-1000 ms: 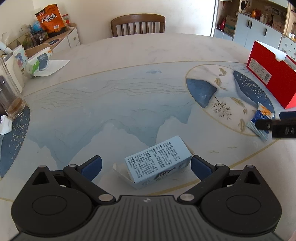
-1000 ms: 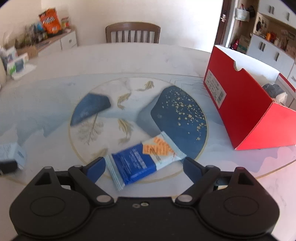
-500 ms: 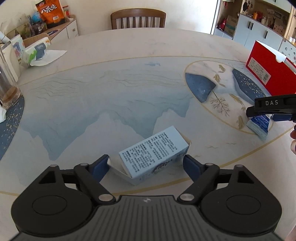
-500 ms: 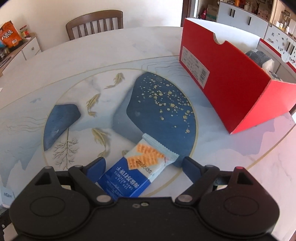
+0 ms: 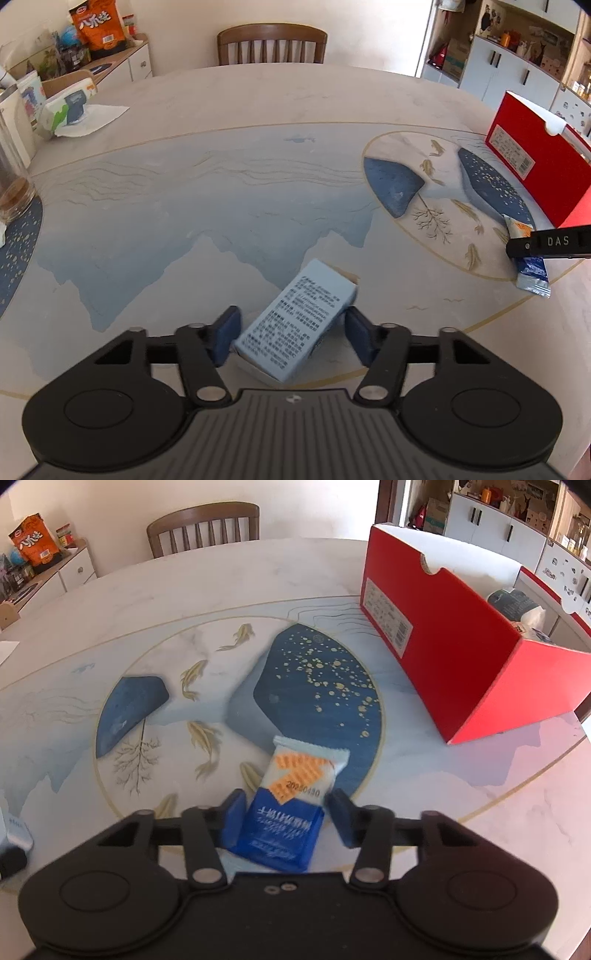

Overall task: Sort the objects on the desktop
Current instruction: 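Grasp the blue biscuit packet with the right gripper while the left grasps the light-blue carton, then lift and carry the biscuit packet and carton over the shoebox, then lower the packet and carton into the shoebox and open both grippers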

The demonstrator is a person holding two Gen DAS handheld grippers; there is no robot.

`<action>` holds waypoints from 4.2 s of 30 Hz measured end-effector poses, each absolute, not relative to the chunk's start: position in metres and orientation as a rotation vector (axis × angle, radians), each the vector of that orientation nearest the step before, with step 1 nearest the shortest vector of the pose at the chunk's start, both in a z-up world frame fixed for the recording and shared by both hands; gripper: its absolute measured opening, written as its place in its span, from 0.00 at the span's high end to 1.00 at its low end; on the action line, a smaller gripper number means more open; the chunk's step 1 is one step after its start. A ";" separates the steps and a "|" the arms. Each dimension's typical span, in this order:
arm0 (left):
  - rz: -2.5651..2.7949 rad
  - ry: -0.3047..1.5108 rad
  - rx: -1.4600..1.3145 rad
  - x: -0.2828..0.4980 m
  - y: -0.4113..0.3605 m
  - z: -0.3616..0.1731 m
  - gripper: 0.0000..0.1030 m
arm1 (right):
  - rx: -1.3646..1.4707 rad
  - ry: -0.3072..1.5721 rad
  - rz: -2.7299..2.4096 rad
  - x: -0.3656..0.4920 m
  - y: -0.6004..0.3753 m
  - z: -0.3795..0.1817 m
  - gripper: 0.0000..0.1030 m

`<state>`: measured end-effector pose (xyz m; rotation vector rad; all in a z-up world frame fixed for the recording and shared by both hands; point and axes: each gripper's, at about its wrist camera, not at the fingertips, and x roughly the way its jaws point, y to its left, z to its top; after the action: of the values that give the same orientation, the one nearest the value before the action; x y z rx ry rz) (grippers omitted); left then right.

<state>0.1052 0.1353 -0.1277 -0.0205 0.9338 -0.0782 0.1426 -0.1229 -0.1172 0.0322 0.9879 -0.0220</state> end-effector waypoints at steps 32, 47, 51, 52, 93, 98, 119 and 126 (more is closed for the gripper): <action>-0.331 0.890 -0.008 0.117 0.044 -0.090 0.72 | 0.097 0.973 0.104 0.108 -0.183 -0.073 0.65; -0.405 0.863 0.013 0.142 -0.037 -0.048 0.72 | 0.101 0.903 0.163 0.107 -0.240 -0.020 0.65; -0.439 0.842 0.020 0.153 -0.064 -0.038 0.72 | 0.107 0.878 0.157 0.113 -0.262 -0.009 0.65; -0.445 0.838 0.022 0.156 -0.071 -0.036 0.72 | 0.110 0.874 0.154 0.114 -0.268 -0.007 0.65; -0.508 0.832 0.113 0.307 -0.267 -0.025 0.72 | 0.005 0.822 0.133 0.232 -0.402 -0.001 0.65; -0.493 0.861 0.130 0.320 -0.272 -0.039 0.72 | -0.016 0.846 0.147 0.242 -0.401 -0.013 0.65; -0.494 0.936 0.174 0.336 -0.290 -0.073 0.72 | -0.116 0.928 0.195 0.270 -0.393 -0.054 0.66; -0.514 0.975 0.165 0.340 -0.290 -0.079 0.72 | -0.111 0.935 0.201 0.276 -0.402 -0.061 0.66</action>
<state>0.3399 -0.2896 -0.0788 0.1650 0.9750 -0.5142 0.2758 -0.4016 -0.0608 -0.1109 0.9350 0.2007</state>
